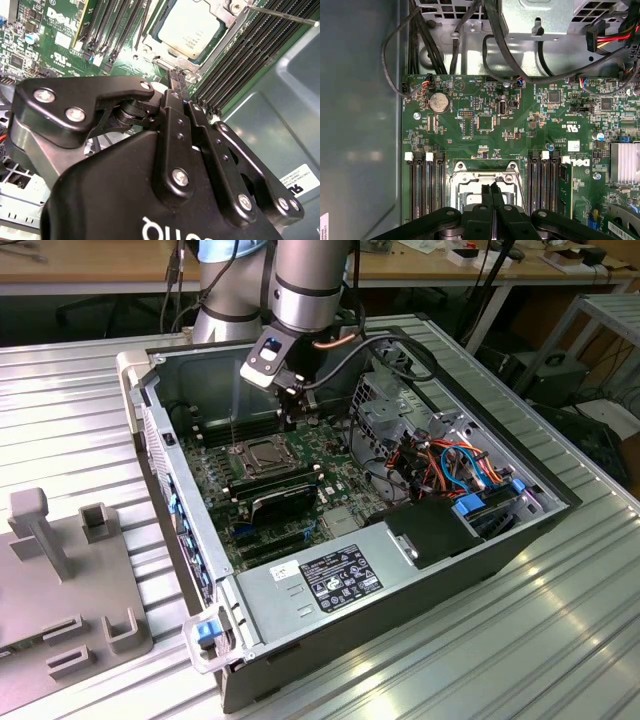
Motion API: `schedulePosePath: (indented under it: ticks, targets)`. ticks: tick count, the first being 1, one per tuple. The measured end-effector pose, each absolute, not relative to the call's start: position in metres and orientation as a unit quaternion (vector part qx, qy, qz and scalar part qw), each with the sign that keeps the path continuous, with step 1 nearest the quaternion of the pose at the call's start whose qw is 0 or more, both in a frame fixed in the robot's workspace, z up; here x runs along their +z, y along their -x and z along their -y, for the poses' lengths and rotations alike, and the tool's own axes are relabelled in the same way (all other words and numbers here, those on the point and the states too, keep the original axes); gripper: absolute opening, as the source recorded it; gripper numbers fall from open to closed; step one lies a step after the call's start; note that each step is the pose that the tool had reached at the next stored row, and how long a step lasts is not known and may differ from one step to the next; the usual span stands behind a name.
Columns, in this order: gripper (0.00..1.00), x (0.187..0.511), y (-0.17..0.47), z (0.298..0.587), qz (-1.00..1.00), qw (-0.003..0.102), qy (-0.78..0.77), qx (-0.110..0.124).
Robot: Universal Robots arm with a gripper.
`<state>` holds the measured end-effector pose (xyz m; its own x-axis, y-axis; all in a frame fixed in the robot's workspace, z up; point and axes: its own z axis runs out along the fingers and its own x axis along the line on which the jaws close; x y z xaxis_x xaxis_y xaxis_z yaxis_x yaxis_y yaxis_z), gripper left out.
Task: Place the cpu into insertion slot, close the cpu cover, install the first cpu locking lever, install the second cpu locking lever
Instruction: 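Close the cpu cover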
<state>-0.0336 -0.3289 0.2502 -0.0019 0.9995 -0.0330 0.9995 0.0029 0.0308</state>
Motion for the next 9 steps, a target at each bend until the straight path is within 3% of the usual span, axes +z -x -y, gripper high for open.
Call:
schedulePosePath:
  ticks: [9]
  targets:
    - [0.11, 0.2502, 0.0341, 0.3289, -0.708, 0.023, -0.706, -0.001]
